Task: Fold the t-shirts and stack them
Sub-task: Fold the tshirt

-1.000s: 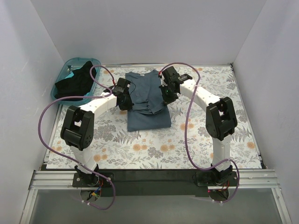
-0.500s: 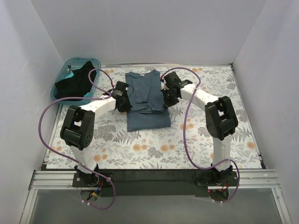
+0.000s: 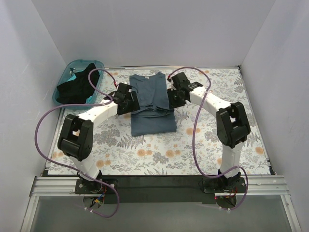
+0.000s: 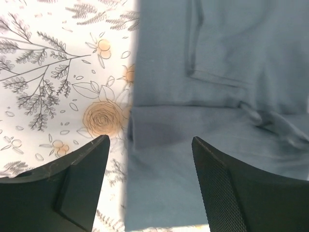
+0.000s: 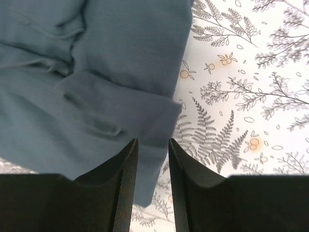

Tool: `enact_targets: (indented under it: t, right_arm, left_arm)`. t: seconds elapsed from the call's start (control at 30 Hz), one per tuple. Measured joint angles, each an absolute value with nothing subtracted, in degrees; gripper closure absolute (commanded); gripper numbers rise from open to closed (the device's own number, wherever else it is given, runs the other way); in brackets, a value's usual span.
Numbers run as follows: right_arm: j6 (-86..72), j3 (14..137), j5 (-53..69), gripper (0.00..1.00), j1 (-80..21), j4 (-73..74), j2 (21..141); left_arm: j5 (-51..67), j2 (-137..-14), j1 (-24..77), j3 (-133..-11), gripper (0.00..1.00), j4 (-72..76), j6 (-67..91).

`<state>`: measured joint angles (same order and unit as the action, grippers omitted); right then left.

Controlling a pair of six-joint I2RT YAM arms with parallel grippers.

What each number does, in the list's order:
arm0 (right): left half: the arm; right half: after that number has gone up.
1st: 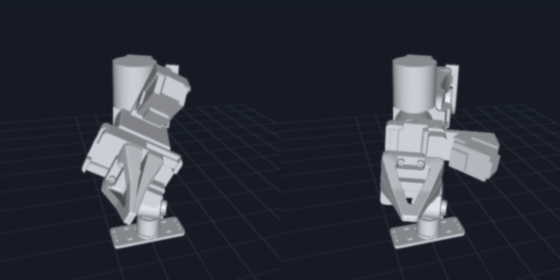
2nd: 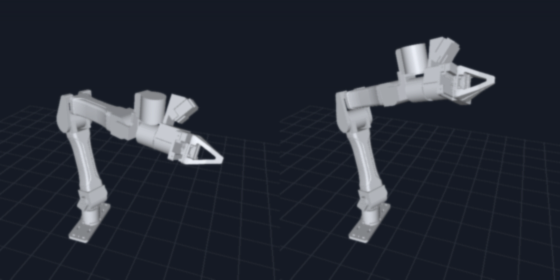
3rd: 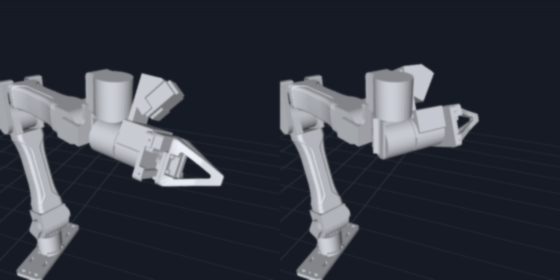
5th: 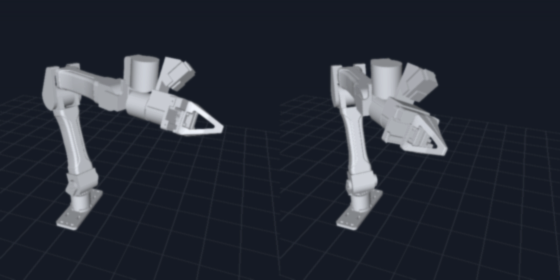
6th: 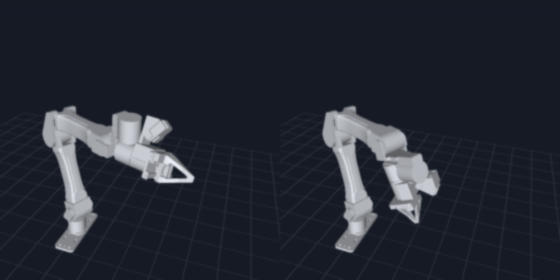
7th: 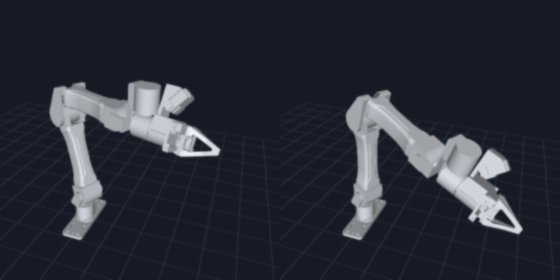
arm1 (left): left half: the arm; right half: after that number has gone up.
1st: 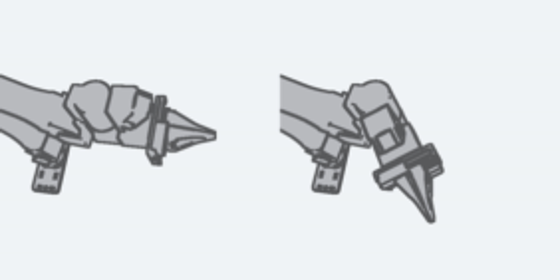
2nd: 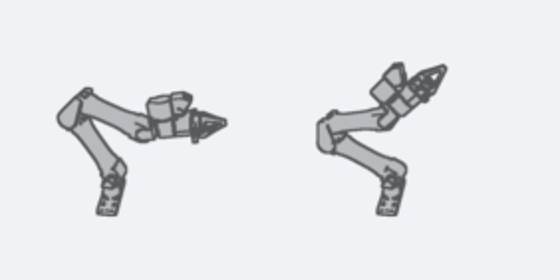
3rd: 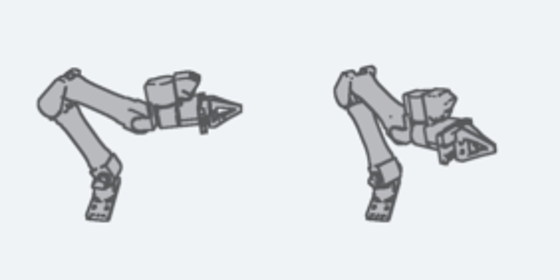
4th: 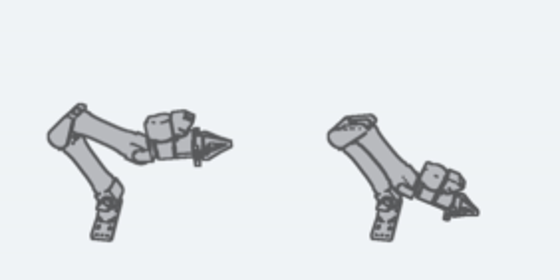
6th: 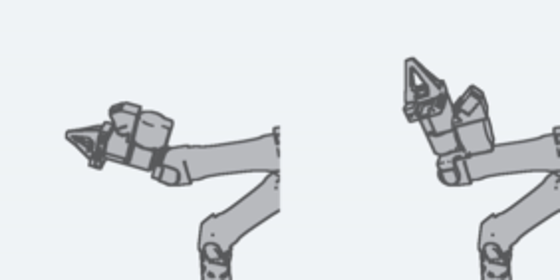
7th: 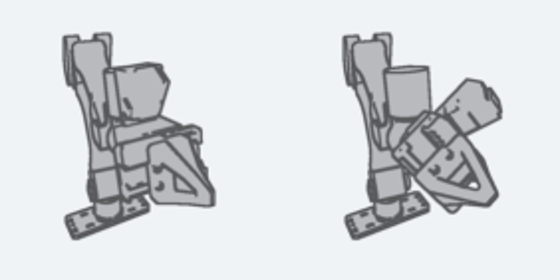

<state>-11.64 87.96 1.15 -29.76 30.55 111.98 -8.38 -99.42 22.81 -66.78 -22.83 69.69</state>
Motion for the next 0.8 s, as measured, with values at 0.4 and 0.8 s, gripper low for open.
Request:
enact_targets:
  t: [0.4,0.8]
  right_arm:
    - [-11.4,78.8,6.0,0.72,-34.9,23.9,102.9]
    - [-11.7,85.1,9.1,0.73,-34.2,21.3,117.2]
  left_arm:
    - [-7.3,-91.4,37.4,-61.3,0.76,-21.3,71.4]
    - [-4.8,-98.8,37.7,-57.2,0.75,-18.8,72.2]
